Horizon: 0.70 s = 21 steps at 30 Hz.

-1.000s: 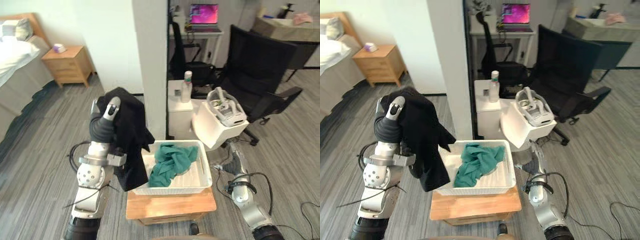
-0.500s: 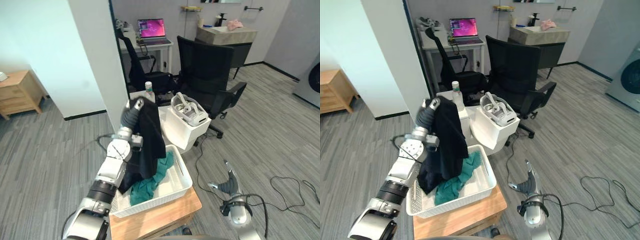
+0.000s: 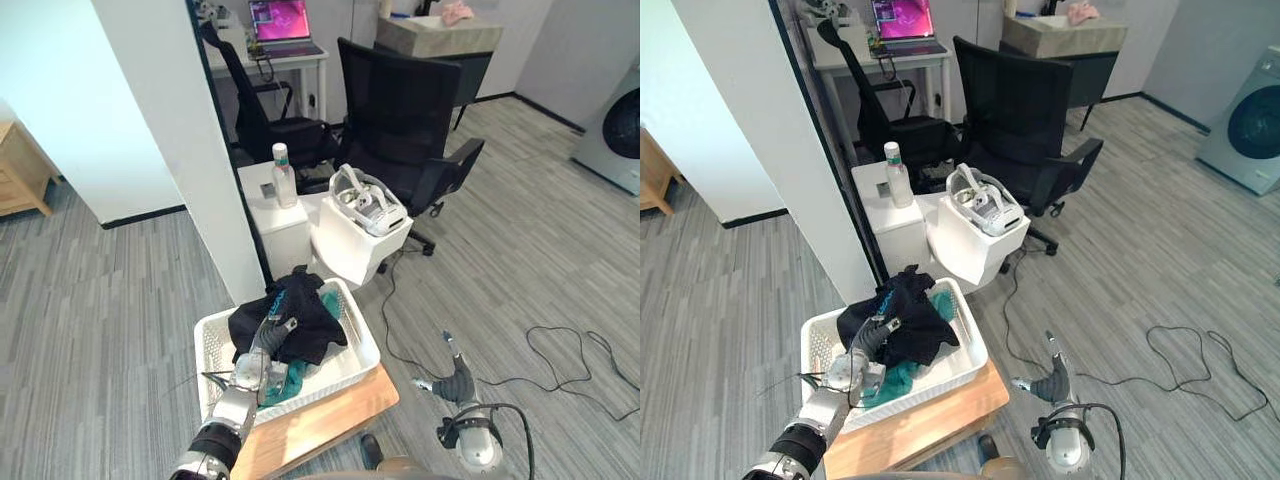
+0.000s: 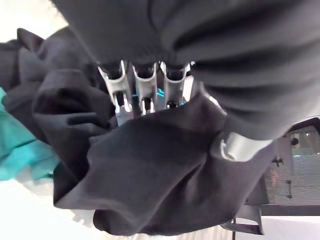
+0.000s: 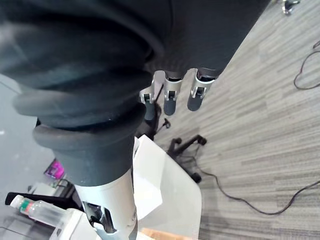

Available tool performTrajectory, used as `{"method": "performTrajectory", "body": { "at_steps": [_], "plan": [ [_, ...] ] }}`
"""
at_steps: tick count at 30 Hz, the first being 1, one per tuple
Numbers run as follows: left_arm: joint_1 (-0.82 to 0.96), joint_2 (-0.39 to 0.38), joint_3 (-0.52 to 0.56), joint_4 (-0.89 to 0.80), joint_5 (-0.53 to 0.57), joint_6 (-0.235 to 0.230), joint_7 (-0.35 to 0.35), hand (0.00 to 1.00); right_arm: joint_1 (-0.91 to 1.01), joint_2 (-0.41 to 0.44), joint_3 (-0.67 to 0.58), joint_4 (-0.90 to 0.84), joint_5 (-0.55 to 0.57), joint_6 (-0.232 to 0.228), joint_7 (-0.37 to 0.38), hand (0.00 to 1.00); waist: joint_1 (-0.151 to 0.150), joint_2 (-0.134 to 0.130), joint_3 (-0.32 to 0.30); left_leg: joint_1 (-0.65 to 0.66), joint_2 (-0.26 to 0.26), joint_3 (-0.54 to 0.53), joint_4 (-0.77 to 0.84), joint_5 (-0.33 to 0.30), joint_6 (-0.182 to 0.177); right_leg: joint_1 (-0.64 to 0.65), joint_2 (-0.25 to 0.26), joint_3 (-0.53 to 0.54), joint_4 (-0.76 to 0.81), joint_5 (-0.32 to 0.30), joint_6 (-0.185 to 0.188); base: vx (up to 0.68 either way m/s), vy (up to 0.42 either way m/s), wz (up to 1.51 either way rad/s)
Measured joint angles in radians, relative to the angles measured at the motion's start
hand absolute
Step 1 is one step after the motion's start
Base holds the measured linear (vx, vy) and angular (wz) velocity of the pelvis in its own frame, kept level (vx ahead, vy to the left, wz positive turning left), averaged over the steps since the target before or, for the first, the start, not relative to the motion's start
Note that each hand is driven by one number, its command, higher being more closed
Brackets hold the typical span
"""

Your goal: Tidy the bed and pick cloth on bed and put in laundry

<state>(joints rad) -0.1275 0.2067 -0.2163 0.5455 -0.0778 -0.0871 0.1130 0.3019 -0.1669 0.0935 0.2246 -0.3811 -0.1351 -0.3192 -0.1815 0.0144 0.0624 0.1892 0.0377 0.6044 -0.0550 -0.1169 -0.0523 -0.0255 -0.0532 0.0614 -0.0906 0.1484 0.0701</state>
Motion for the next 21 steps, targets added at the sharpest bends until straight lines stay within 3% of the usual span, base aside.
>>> {"method": "performTrajectory", "body": {
  "at_steps": [6,7,10,13,16,21],
  "plan": [
    [0.001,0.096,0.156,-0.249,-0.109,-0.092,-0.056,0.00,0.002,-0.012,0.000,0.001,0.011,-0.015,0.000,0.00,0.017,-0.002,-0.001,0.030,-0.001,-0.045,-0.019,0.005,0.001,0.044,-0.005,-0.034,0.000,-0.007,0.000,-0.06,0.003,0.21],
    [0.001,0.109,0.172,-0.280,-0.110,-0.094,-0.068,0.00,0.002,-0.015,0.000,0.001,0.018,-0.015,0.000,0.00,0.032,-0.001,-0.002,0.030,-0.002,-0.052,-0.019,0.006,0.000,0.045,-0.006,-0.035,0.000,-0.007,0.000,-0.05,0.006,0.13],
    [0.002,0.133,0.190,-0.320,-0.111,-0.092,-0.077,0.00,-0.006,-0.017,-0.001,0.035,0.060,-0.014,0.018,0.00,0.034,-0.004,-0.003,0.030,-0.003,-0.085,-0.021,0.017,0.008,0.062,-0.014,-0.069,-0.002,-0.012,-0.003,-0.04,0.001,0.38],
    [0.026,0.134,0.216,-0.352,-0.148,-0.051,-0.076,0.00,-0.024,-0.014,0.001,0.071,0.115,-0.013,0.038,0.00,0.059,-0.006,-0.005,0.030,-0.003,-0.089,-0.014,0.018,0.009,0.066,-0.015,-0.074,-0.005,-0.012,-0.003,-0.03,-0.001,0.08],
    [0.077,0.132,0.246,-0.371,-0.147,-0.006,-0.076,0.00,-0.040,-0.009,-0.011,0.111,0.204,-0.012,0.041,0.00,0.060,-0.008,-0.006,0.029,-0.002,-0.105,-0.010,0.018,0.009,0.073,-0.017,-0.087,-0.006,-0.013,-0.004,-0.04,-0.002,0.11],
    [0.173,0.111,0.371,-0.397,-0.147,0.041,-0.023,0.00,-0.033,0.036,-0.126,0.199,0.324,0.012,0.040,0.00,0.082,-0.016,-0.010,0.026,-0.002,-0.110,-0.006,0.019,0.009,0.073,-0.018,-0.092,-0.006,-0.015,-0.005,-0.06,-0.003,0.02]
  ]
}}
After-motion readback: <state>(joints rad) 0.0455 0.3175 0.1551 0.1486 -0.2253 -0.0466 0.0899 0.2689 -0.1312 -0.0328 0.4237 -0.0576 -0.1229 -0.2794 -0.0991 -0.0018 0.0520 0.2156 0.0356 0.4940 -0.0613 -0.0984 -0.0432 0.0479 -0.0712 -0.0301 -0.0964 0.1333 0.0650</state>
